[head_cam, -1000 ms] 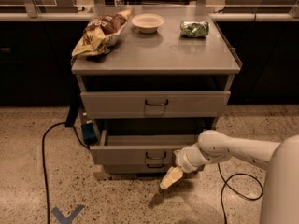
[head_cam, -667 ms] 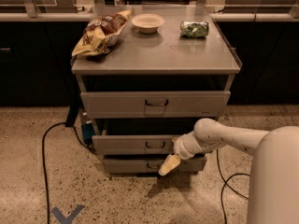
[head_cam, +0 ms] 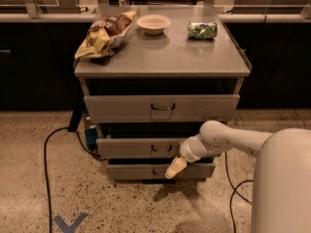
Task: Close middle drawer
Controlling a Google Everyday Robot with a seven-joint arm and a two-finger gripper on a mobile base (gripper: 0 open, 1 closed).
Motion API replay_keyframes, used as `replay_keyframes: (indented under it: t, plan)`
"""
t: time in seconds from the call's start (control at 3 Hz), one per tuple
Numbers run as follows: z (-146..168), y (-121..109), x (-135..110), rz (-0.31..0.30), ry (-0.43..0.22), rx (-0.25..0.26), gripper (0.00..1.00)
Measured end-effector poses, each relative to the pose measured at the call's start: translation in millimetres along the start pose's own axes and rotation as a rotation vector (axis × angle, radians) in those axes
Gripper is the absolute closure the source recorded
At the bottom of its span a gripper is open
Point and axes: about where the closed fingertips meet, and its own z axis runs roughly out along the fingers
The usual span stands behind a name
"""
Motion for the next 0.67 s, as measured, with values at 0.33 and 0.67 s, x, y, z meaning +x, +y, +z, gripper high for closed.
replay_keyframes:
  t: [0.33,0.67]
  plan:
    - [-18.2,-34.8,-11.8,-0.016,0.001,0.086,0.00]
    - [-19.5,-37.7,-12.0,-0.016,0.000,0.092,0.00]
